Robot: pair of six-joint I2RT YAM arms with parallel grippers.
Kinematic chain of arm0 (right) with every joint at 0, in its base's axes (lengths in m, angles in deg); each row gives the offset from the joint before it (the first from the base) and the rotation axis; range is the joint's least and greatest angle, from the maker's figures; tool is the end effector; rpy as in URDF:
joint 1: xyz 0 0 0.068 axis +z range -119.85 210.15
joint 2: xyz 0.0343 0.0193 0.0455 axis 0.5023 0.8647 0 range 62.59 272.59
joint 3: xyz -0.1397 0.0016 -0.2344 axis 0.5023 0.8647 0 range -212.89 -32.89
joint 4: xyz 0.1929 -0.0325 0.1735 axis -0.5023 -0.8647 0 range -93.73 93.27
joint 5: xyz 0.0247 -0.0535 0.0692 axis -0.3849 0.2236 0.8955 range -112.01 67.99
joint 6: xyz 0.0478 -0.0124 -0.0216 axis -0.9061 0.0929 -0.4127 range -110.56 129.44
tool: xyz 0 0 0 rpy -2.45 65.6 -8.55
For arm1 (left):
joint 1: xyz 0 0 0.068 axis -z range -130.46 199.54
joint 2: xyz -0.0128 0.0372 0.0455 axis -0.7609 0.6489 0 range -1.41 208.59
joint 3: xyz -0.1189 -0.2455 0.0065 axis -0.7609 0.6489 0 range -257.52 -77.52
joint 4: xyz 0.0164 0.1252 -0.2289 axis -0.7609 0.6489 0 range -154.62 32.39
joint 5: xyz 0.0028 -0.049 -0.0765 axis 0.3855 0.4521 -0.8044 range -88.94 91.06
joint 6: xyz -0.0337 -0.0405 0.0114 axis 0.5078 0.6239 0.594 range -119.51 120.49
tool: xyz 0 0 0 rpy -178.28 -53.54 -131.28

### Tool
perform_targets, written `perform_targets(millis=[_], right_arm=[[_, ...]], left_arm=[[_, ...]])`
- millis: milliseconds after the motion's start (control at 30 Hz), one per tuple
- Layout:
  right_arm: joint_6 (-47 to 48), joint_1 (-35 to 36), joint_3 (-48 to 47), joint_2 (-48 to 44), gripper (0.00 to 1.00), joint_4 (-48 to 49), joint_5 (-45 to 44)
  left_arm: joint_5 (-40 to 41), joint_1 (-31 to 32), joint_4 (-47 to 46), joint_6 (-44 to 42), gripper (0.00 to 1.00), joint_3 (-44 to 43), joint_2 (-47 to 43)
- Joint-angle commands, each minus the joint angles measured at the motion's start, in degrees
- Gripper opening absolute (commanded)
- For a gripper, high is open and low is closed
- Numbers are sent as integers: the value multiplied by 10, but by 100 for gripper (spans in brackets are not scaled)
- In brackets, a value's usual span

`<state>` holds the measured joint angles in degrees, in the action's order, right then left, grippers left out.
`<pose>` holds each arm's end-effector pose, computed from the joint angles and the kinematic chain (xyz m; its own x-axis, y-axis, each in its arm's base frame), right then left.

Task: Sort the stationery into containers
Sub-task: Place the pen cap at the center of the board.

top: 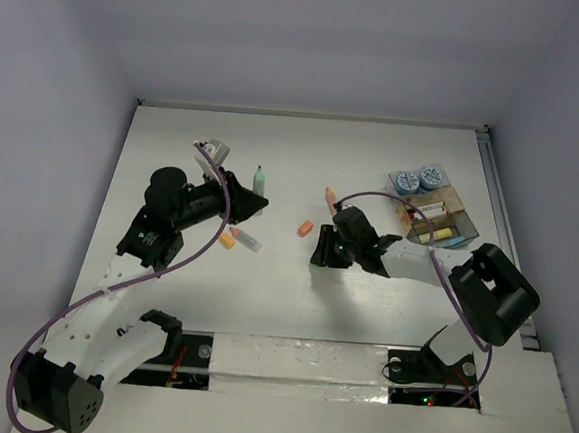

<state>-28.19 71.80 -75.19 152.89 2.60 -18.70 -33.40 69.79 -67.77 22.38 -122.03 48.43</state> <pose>0.2244 0.2024 0.1534 -0.8668 0.0448 -0.4966 -0.2054 0.8754 0.4375 0.1830 -0.0891 0.3483 -0.3373 -0.2032 -0.9192 0.7437 0.5411 -0.3925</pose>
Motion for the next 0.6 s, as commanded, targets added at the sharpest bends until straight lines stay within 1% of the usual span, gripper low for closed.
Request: perform_targets(millis=[0,133,300,333,567], right_arm=[[18,7,-16,8,45,-67,-69],[31,12,-27,1,50,-93,-84],[44,24,-66,-5,57,-126,-103],[46,29,-74,4,61,-136,-110],[54,61,-145,71,63,-189,-148]], left_arm=[[-10,3,-27,-3,0,-22,-12],[-10,3,-28,-2,0,-22,-12],[-9,3,-27,-2,0,-22,-12],[-9,3,-27,-3,0,-22,-13],[-6,3,-24,-5,0,-22,-19]])
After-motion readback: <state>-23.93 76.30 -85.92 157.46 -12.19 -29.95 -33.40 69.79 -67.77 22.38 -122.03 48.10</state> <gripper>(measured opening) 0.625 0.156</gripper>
